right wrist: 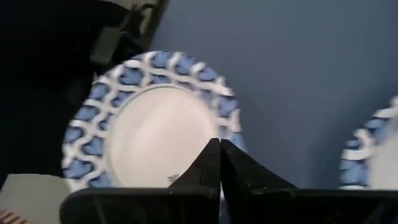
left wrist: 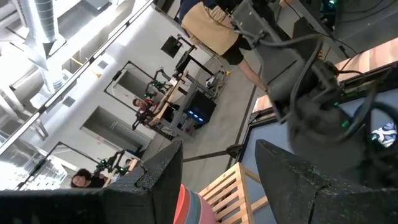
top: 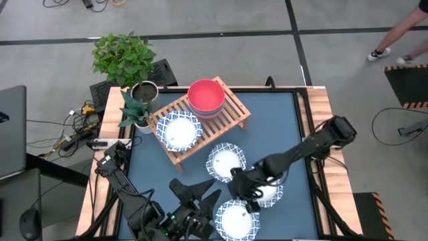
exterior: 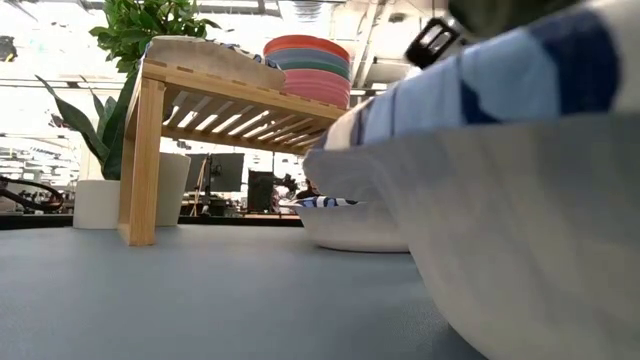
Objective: Place and stack bowls onto a shelf
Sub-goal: Adjust the white patterned bowls
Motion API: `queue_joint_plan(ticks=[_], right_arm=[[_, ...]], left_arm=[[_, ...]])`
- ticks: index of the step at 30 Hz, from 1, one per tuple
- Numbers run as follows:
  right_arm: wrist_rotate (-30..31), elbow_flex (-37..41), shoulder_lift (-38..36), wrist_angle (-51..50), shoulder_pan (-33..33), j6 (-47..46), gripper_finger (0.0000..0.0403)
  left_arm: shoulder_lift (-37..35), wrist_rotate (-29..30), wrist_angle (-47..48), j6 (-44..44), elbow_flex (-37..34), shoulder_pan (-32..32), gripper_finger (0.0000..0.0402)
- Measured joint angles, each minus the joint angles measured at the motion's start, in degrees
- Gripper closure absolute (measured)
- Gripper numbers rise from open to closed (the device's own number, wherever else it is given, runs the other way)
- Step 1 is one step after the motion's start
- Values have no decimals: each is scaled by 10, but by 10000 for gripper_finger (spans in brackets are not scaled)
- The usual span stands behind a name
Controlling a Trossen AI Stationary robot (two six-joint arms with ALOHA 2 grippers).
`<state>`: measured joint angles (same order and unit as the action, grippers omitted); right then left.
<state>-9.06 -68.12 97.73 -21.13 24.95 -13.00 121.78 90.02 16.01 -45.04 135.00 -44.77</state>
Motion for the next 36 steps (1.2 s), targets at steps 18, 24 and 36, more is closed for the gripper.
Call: queue_joint_plan(ticks=[18,24,36], right_arm=[[-140,0,107,32,22,11,378],[-147,0,131,18,-24,26,378],[-56,0,107,-7,-61,34,378]], left_arm=[[0,0,0,39,0,0,214],[0,0,0,32,0,0,214],[0,0,18,40,0,1,214]])
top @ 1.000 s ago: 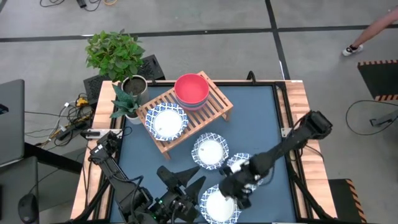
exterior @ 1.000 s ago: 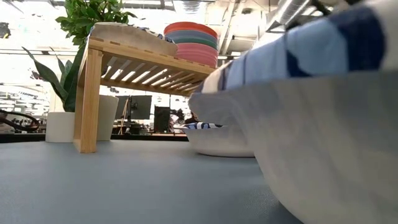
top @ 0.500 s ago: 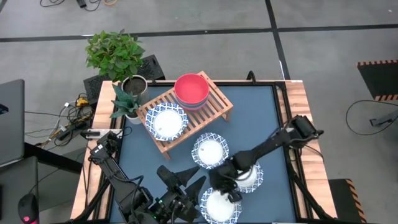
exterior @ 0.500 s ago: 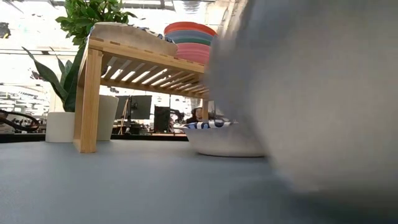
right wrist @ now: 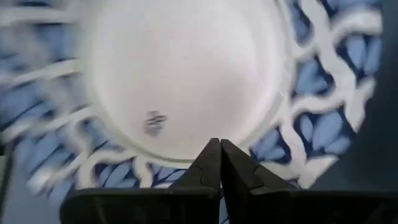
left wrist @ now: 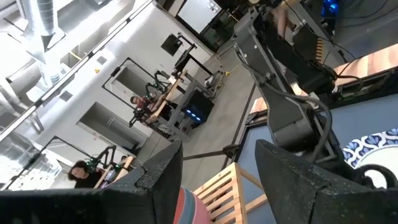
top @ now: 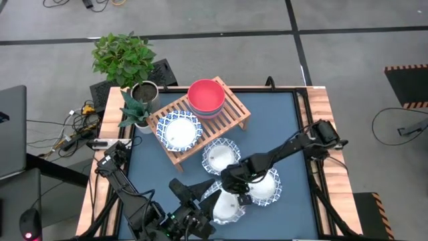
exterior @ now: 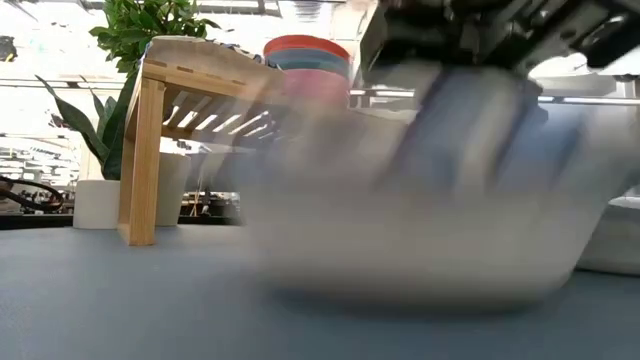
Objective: Place and stack bowls onto a shelf
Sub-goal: Adjust the white patterned bowls, then stack the white patterned bowl on top of the other white patterned bowl on the shelf
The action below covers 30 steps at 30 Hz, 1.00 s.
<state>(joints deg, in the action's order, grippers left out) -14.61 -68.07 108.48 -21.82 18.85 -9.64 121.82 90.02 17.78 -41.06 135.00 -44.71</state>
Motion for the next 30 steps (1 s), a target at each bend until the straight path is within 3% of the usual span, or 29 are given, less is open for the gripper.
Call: queue_joint_plan(ticks=[6,10,12,17,21,24,30], right_arm=[[5,0,-67,-14,8,-4,378],[15,0,-139,-54,19,-13,378],[15,0,-182,-95,28,-29,378],[29,0,-294,-188,61,-68,378],[84,0,-388,-242,90,-107,378],[156,0,-452,-272,117,-135,378],[314,0,-548,-299,194,-174,378]], left_arm=[[0,0,38,56,0,2,214],[0,-19,116,186,0,6,214],[0,-80,182,290,0,10,214],[0,-303,395,575,0,37,214],[0,-389,547,751,-7,73,214],[0,-421,565,808,-38,96,214],[1,-524,492,824,-117,126,214]])
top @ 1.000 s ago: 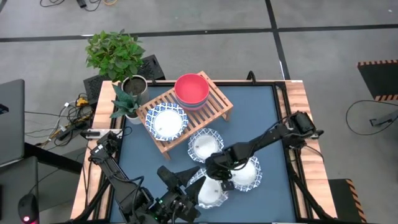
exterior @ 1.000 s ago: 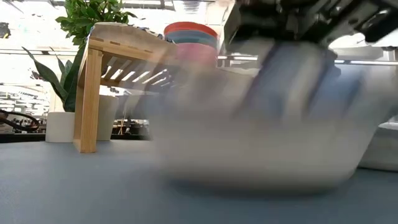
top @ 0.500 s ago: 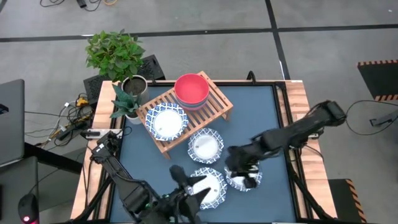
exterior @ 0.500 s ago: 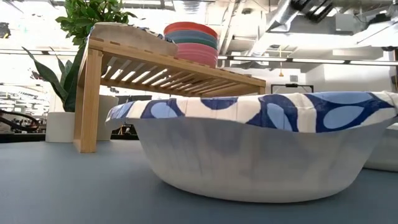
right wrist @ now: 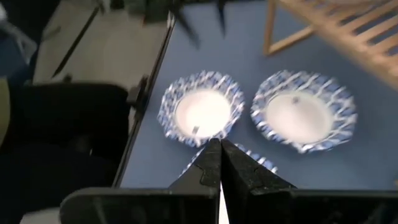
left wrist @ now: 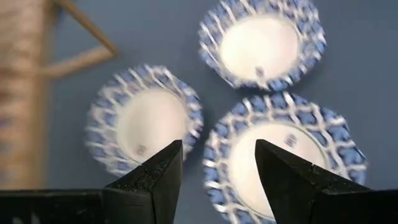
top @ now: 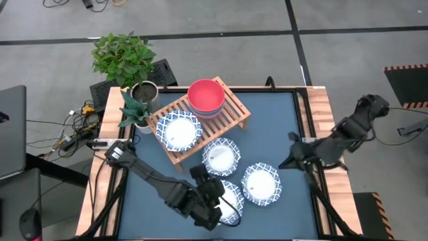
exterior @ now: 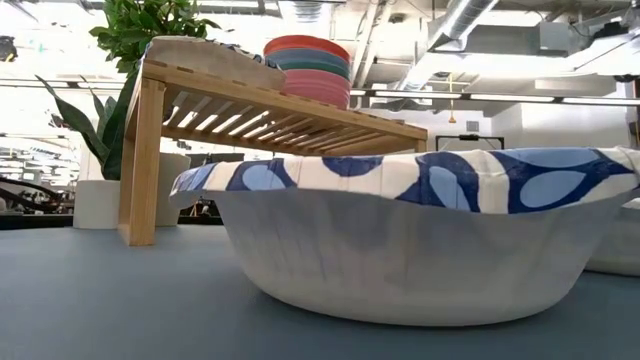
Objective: Place and stack bowls onto a shelf
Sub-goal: Stack the white patterned bowl on top of the other white patterned bowl on the shelf
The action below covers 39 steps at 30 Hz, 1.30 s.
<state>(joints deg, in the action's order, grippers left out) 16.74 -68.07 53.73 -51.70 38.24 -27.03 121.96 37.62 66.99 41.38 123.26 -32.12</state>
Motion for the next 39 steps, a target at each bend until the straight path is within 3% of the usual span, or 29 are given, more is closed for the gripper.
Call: queue_joint_plan(ticks=[3,7,15,26,32,39], right_arm=[[53,0,-23,-10,34,-14,378],[86,0,-29,-16,66,-24,378],[89,0,6,-30,87,-35,378],[89,0,62,-72,86,-36,378],[89,0,67,-77,86,-35,378],[89,0,66,-79,86,-31,378]], left_arm=[[1,-28,-21,38,-44,6,214],[0,-19,-45,128,-101,11,214],[0,-50,-87,265,-183,12,214],[0,-180,-123,409,-235,-2,214],[0,-209,-129,364,-237,-25,214],[0,-168,-154,37,-237,-62,214]])
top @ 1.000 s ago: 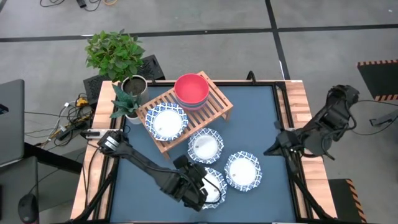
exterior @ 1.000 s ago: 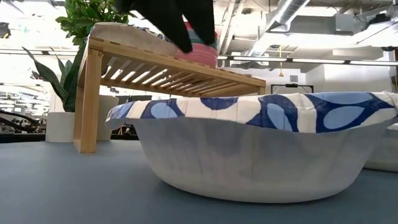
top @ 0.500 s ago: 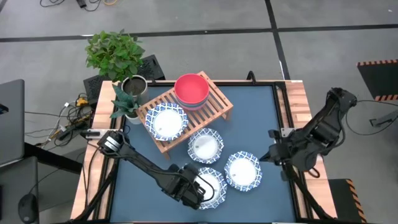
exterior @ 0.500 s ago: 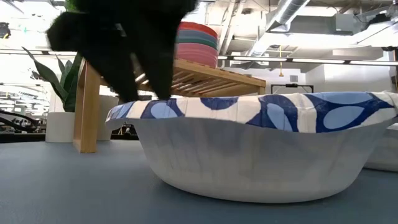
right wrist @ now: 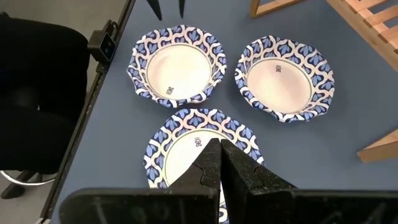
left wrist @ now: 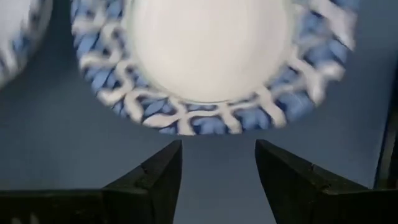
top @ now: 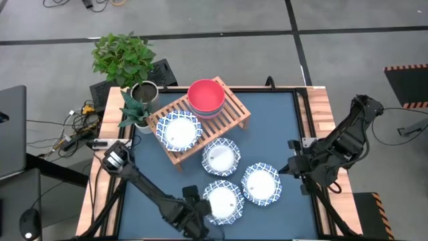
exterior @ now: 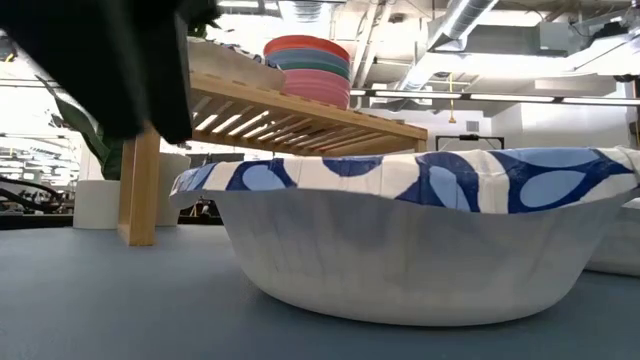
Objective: Place and stack bowls onto a shelf
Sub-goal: Stack the white patterned bowl on top of the other white patterned bowl on the shelf
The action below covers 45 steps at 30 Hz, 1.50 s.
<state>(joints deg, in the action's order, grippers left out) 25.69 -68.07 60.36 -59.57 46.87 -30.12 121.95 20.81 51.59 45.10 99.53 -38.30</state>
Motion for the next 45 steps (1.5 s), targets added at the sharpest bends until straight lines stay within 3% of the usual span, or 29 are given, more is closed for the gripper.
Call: queue_joint_plan(ticks=[6,10,13,16,23,29,35,39,45], right_arm=[[0,0,0,0,0,-3,378],[0,0,0,0,0,-3,378],[0,0,0,0,0,-3,377],[0,0,0,0,0,-3,377],[0,0,0,0,0,-3,377],[1,0,0,0,0,-3,377],[1,0,0,0,0,-3,377],[1,0,0,0,0,-3,377],[1,0,0,0,0,-5,377]], left_arm=[[0,58,-1,-270,-1,-31,214],[0,121,-16,-369,-15,-39,214],[0,112,-44,-414,-24,-33,214],[0,80,-86,-447,-47,-22,214],[0,114,-118,-492,-68,-9,214],[0,70,-123,-522,-69,2,214],[0,78,-138,-570,-71,8,218],[0,77,-141,-573,-71,13,249],[0,55,-147,-545,-71,20,339]])
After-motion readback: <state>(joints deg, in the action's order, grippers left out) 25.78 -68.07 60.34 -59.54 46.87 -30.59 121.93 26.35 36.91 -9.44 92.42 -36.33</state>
